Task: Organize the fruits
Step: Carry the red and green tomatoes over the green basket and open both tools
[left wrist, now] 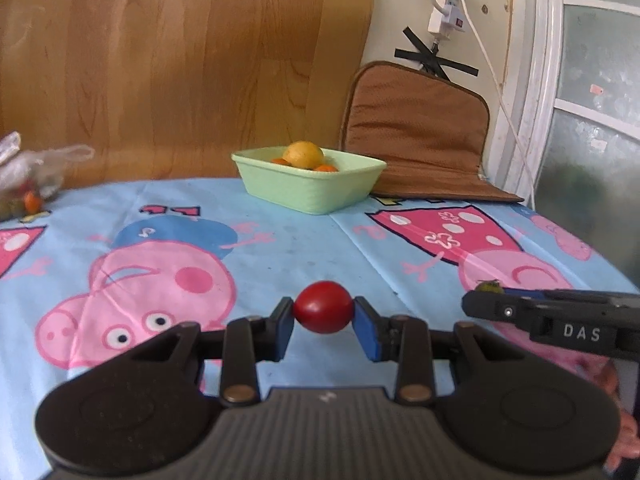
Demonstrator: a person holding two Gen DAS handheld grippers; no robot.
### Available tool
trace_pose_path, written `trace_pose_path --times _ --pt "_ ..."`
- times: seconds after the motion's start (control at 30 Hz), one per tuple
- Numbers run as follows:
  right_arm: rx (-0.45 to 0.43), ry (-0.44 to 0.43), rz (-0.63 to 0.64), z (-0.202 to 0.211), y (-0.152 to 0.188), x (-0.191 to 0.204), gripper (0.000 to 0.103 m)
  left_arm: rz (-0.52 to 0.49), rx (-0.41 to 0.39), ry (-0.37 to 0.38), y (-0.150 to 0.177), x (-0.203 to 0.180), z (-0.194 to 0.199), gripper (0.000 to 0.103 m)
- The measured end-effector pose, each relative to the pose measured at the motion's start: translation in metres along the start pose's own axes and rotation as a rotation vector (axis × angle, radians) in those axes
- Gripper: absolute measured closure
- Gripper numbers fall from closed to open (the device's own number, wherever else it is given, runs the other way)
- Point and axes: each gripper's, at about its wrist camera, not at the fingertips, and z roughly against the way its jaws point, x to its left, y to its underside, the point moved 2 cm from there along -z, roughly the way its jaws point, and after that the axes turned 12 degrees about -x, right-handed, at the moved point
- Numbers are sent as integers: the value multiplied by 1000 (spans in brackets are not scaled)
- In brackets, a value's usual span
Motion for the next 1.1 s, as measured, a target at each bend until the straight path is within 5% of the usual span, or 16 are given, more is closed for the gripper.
trace_pose_path --times 0.2,0.37,0.7,0.73,0.8,0.83,1.1 --pt "-40 -26 27 -27 -49 -16 74 98 18 77 -52 19 -37 71" --pt "-108 -50 49 -82 -95 -32 73 151 31 77 -93 33 -109 71" --pt "-114 -57 73 -191 -100 -50 72 205 110 11 -102 53 -227 71" --pt "-104 -64 84 -198 -97 -49 72 204 111 13 -100 53 -232 68" --pt "-95 -70 114 -204 -93 -44 50 166 94 7 -98 49 -235 59" --pt "-101 -72 127 -202 -90 -43 47 149 87 2 -97 47 -235 58" --pt "-202 15 -4 -164 -109 -54 45 127 22 -74 -101 37 -175 52"
